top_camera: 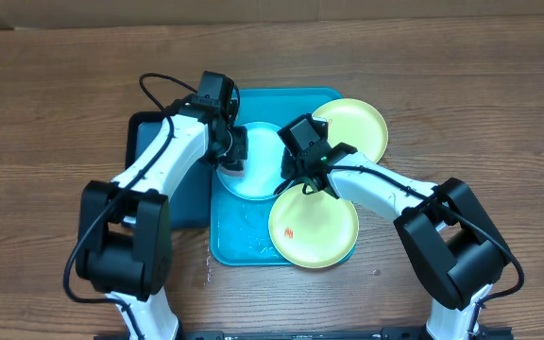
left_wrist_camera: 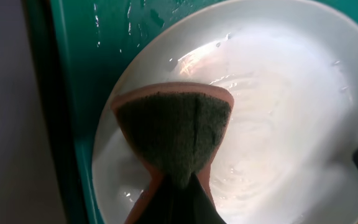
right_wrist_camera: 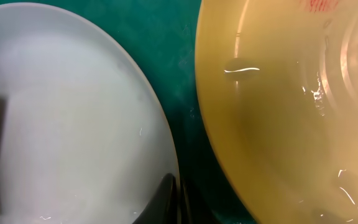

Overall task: Clean dirty plates on tray and stack at the side
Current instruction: 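Scrub the white plate surface with the sponge in the left gripper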

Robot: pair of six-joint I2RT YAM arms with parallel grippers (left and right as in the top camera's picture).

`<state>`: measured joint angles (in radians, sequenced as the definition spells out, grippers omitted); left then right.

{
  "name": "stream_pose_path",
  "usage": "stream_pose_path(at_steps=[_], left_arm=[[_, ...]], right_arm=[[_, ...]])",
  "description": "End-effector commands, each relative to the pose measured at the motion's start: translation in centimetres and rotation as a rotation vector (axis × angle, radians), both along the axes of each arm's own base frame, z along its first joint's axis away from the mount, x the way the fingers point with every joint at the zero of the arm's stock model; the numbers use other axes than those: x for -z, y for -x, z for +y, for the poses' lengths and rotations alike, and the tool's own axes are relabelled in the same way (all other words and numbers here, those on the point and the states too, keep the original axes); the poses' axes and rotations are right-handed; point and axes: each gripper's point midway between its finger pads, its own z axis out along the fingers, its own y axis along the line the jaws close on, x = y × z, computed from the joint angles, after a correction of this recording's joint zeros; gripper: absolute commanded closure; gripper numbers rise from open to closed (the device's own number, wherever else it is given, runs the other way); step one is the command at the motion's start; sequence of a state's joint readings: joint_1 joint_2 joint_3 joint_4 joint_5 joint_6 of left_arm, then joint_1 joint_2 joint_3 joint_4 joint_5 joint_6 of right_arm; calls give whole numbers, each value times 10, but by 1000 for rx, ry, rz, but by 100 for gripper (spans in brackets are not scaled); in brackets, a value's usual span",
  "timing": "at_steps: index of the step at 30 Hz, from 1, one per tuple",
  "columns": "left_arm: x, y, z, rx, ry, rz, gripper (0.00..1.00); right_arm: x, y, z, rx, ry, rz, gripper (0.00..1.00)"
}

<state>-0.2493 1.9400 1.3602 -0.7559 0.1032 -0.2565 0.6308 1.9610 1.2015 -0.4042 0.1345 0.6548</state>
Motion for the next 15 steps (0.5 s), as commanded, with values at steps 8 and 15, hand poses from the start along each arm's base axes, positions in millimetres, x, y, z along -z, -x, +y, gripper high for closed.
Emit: stream_pose_path(at_steps=[8,15], left_arm=[[61,18,-32,47,130,167,96],[23,17,-66,126,417,154,96]], right_arm=[[-5,-4,2,-1,0,-17,96],[-5,-4,2,-1,0,-17,96]])
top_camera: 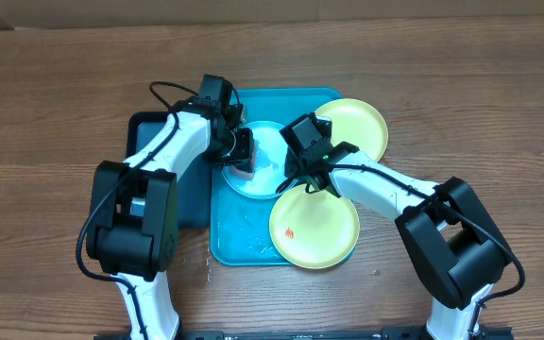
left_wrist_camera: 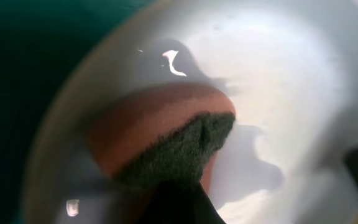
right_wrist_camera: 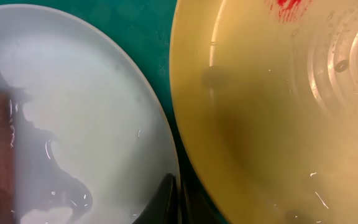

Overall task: Clean dirty plates on tray and stack at the side
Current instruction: 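Scrub the white plate surface with the sponge in the left gripper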

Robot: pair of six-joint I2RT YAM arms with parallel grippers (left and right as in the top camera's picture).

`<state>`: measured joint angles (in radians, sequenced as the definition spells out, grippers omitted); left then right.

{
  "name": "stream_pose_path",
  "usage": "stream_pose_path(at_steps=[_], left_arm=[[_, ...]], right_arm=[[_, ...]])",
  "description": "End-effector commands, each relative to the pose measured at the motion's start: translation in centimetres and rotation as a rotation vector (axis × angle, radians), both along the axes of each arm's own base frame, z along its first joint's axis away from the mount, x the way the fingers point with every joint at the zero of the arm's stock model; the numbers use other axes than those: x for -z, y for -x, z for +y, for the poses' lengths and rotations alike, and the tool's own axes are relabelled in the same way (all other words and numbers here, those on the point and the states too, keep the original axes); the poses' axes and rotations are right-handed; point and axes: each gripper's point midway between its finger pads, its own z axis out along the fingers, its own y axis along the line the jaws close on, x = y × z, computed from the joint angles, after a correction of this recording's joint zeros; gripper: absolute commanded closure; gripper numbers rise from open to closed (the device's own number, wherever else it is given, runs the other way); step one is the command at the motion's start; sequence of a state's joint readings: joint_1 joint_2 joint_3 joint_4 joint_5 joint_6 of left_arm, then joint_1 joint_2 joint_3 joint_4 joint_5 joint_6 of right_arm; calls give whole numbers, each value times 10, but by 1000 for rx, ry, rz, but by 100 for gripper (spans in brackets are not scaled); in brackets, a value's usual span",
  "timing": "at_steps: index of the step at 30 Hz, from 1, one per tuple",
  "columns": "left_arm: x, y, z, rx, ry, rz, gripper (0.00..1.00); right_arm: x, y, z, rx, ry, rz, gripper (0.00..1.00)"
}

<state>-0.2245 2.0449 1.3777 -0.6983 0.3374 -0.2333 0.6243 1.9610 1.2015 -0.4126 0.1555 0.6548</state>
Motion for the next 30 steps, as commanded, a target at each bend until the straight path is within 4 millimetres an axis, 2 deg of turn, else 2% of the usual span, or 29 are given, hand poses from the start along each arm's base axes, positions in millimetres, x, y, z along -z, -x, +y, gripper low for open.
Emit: stream_pose_path(at_steps=[1,4,7,9,11,15,21,25,30], left_arm=[[-12,15,-35,73,230,52,96],[-50,-3,-23,47,250,-56,96],[-84,-15,-2,8,201,-165,96],[-96,-16,11,-15,138,-206,96],[-99,-13,18,-28,81,-214,96],[-82,-1,16,-11,6,-159,96],[-39,5,7,31,-100,-98,96],[-11,6,18,28,-201,-60,96],[7,6,33,-7,-244,-17,96]], right_arm=[[-6,-2,9,-17,-20,-13,96],[-6,-2,9,-17,-20,-12,96],[-6,-2,9,-17,-20,-13,96],[-6,-2,9,-17,-20,-13,96],[-6,-2,10,-19,-23,-11,96],[-6,-3,11,-20,-28,-13,96],[-6,-2,10,-21,-27,-12,96],[-6,-2,10,-21,-26,-10,96],[-6,-2,10,-20,-25,-9,96]])
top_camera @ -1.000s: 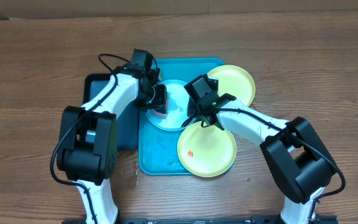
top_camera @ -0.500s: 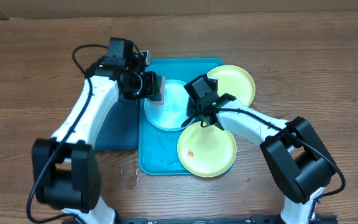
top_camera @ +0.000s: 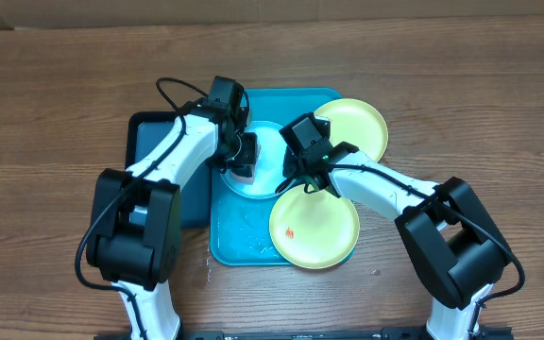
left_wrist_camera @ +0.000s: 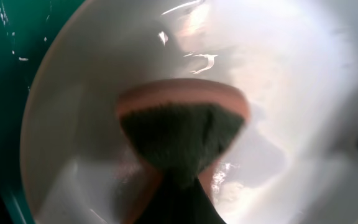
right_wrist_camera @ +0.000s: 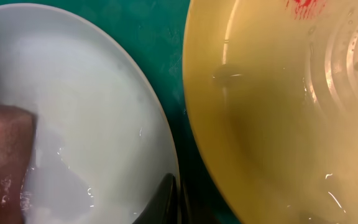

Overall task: Clean dirty plates on tray and stack at the side
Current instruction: 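Scrub the white plate surface with the sponge in the left gripper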

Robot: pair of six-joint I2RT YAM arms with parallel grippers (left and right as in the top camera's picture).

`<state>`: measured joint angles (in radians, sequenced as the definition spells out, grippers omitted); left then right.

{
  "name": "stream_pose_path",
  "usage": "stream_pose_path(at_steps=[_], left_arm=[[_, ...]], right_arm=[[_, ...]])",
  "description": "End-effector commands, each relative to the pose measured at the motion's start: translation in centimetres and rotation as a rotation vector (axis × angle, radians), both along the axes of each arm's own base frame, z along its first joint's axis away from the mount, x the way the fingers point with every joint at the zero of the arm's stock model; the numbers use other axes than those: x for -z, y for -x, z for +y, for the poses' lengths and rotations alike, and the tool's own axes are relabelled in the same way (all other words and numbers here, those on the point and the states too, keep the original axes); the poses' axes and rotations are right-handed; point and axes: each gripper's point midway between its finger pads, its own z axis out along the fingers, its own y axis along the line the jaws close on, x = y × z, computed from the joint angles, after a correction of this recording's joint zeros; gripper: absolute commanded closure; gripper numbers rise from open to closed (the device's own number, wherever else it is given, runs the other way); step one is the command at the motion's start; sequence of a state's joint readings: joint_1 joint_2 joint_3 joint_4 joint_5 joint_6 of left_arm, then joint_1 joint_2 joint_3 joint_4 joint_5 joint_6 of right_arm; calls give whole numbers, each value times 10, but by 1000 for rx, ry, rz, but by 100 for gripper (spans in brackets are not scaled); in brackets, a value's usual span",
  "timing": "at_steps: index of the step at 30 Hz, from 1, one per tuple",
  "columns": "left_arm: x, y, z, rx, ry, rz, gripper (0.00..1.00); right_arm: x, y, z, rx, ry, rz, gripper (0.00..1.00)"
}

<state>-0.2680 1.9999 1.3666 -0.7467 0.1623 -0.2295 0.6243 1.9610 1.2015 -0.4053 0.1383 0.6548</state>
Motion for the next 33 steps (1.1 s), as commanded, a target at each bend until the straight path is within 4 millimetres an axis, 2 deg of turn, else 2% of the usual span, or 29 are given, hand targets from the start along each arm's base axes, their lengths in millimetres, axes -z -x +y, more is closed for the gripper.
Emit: stream_pose_path(at_steps=[1,5,12,15,23,26,33], left_arm=[[15,-1,22,-45,-71,23,95],[20,5,18,-106,-11,78,96],[26,22,-42,16,293,181,96],[16,23,-54,30,392,195,96],[-42,-13,-32,26,378,-4,96],[-39,-18,-11,-5,240,-42,96],[-10,-8,20,-31,-22,-35,96]], right_arm=[[-5,-2,6,-12,-8,-12,96],[-5,-2,7,-12,-8,-12,96],[-6,-3,7,-13,-11,-15,96],[-5,-2,7,-12,-8,-12,96],[-5,-2,7,-13,-9,-12,96],[-5,0,9,-22,-22,-2,96],[-5,1,11,-31,-32,4,96]])
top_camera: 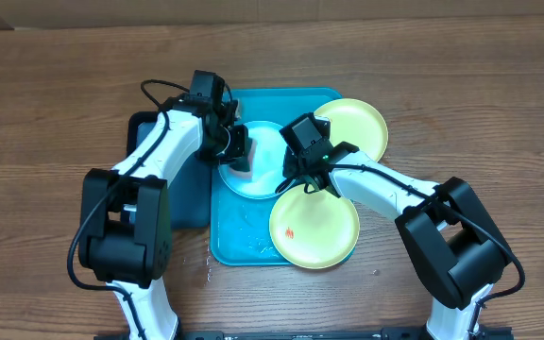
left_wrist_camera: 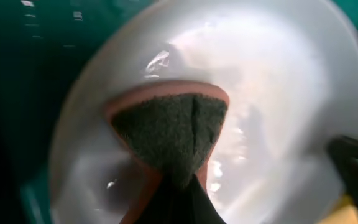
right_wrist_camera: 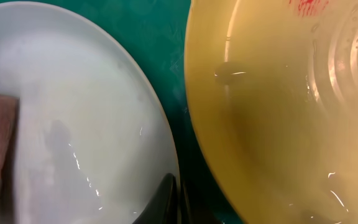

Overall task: Clean dirty plates on tray and stack at the side
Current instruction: 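Scrub the white plate surface with the sponge in the left gripper, then wipe the sponge across the white plate toward the right gripper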

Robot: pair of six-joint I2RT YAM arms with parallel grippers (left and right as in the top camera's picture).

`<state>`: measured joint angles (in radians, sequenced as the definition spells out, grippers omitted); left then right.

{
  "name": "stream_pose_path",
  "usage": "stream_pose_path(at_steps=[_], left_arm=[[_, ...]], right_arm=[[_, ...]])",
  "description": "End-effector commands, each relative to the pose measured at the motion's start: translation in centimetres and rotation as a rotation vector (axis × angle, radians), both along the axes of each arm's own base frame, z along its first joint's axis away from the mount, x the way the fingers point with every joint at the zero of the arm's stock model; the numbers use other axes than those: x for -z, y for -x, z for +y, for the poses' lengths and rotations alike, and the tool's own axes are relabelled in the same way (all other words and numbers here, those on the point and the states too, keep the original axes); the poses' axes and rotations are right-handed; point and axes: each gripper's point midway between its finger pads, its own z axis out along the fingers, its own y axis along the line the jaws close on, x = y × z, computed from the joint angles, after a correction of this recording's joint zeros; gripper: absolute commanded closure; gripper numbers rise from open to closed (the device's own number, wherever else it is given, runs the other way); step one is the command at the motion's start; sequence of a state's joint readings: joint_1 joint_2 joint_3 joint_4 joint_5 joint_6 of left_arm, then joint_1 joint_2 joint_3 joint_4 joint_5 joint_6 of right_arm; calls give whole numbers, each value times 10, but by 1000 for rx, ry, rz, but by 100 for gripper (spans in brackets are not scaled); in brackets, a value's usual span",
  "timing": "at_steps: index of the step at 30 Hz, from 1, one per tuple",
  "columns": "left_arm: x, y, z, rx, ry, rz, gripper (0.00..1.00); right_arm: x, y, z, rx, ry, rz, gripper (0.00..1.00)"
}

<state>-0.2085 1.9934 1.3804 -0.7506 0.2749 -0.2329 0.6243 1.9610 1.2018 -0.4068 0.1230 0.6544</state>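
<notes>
A wet white plate [top_camera: 263,161] lies on the teal tray [top_camera: 244,236]; it fills the left wrist view [left_wrist_camera: 278,93]. My left gripper [top_camera: 237,162] is shut on a pink sponge with a green scouring face [left_wrist_camera: 169,127], pressed on the plate's left part. The sponge's edge shows in the right wrist view. My right gripper [right_wrist_camera: 174,199] is shut on the white plate's right rim [right_wrist_camera: 160,124], holding it down. A yellow plate with a red stain [top_camera: 314,227] lies at the tray's front right, seen close up [right_wrist_camera: 278,106]. Another yellow plate [top_camera: 352,127] lies at the back right.
A dark tray [top_camera: 163,179] adjoins the teal tray on the left, under my left arm. Wooden table [top_camera: 55,113] surrounds both. Water droplets lie on the teal tray's front part [top_camera: 248,222].
My left gripper with the sponge has shifted left on the white plate, toward its left rim. The right gripper still holds the plate's right rim.
The sponge sat at the white plate's left part, then nearer its middle, then a little further back, and is now at the left again. All the while the right gripper held the plate's rim and both yellow plates stayed put.
</notes>
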Motion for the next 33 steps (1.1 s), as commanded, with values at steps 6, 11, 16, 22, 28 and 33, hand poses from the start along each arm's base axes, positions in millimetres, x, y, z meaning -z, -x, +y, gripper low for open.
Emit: stream_pose_path(at_steps=[6,11,16,22,28,33], left_arm=[[21,12,21,-5,-170,-24,96],[37,26,16,-63,-119,20,96],[36,38,-19,-13,93,60,96],[5,35,-60,40,394,68,96],[-26,12,-62,42,415,-19,96],[-43,-9,-39,2,262,-150,96]], right_arm=[[-5,-1,9,-24,-22,-4,96],[-5,-1,10,-24,-24,-7,96],[-5,-1,10,-24,-24,-8,96],[-6,-2,10,-24,-25,-9,96],[-6,-1,10,-24,-25,-9,96],[-6,-2,10,-24,-25,-9,96]])
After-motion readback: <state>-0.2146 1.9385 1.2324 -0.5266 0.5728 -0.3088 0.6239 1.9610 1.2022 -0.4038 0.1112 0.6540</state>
